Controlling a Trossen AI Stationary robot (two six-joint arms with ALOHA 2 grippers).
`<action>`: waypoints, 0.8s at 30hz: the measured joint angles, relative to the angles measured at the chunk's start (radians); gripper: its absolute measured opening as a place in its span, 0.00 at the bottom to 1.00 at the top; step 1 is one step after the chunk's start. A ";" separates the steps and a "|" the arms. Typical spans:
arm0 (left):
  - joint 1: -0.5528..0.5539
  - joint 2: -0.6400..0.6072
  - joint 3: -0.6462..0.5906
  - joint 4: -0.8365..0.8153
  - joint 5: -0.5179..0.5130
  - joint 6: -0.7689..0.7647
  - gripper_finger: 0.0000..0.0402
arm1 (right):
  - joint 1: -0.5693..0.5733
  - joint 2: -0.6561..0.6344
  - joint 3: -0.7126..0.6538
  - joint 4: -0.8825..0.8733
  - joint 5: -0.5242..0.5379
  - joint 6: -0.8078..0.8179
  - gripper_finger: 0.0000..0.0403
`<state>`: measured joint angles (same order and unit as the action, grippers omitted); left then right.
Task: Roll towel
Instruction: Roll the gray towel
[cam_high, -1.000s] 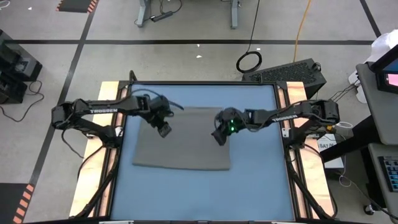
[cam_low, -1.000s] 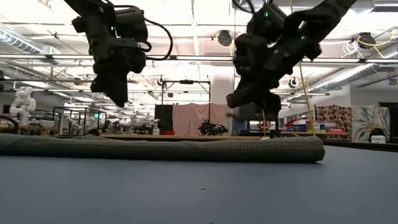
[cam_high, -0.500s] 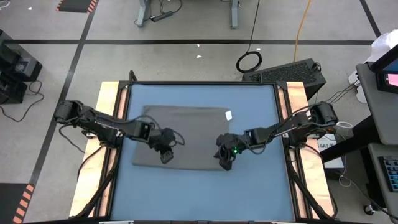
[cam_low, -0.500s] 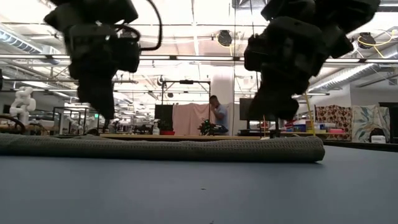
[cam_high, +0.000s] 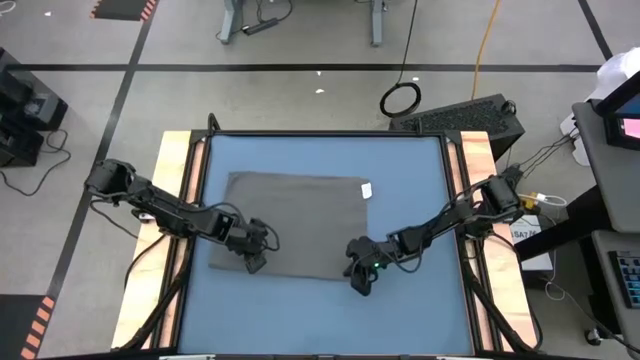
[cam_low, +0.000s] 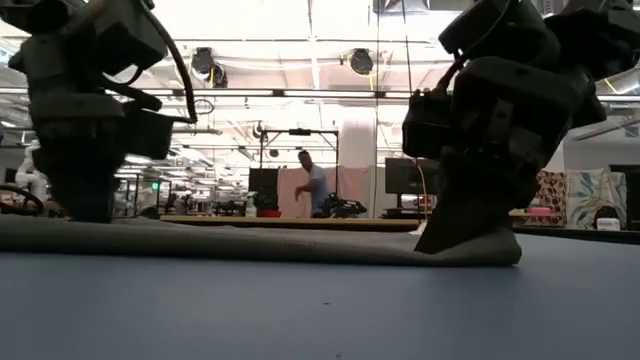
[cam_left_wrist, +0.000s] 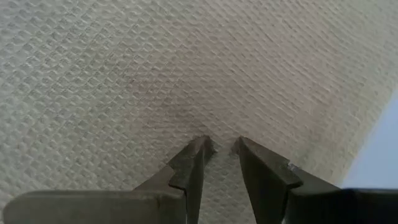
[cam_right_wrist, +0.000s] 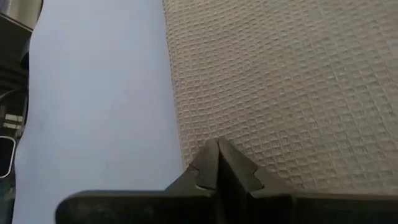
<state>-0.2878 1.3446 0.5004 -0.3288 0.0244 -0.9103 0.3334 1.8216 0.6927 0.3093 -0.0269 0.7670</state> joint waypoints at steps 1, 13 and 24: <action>0.000 -0.006 0.007 -0.012 0.032 -0.001 0.28 | 0.001 -0.010 -0.001 -0.001 -0.002 0.000 0.00; -0.044 -0.019 0.162 0.337 -0.085 0.117 0.28 | -0.013 -0.122 -0.006 0.159 0.048 -0.098 0.00; -0.101 0.293 0.158 0.548 -0.051 0.154 0.28 | -0.021 -0.044 -0.006 0.156 0.108 -0.214 0.00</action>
<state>-0.3889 1.6379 0.6582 0.2189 -0.0262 -0.7567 0.3125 1.7774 0.6872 0.4656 0.0808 0.5534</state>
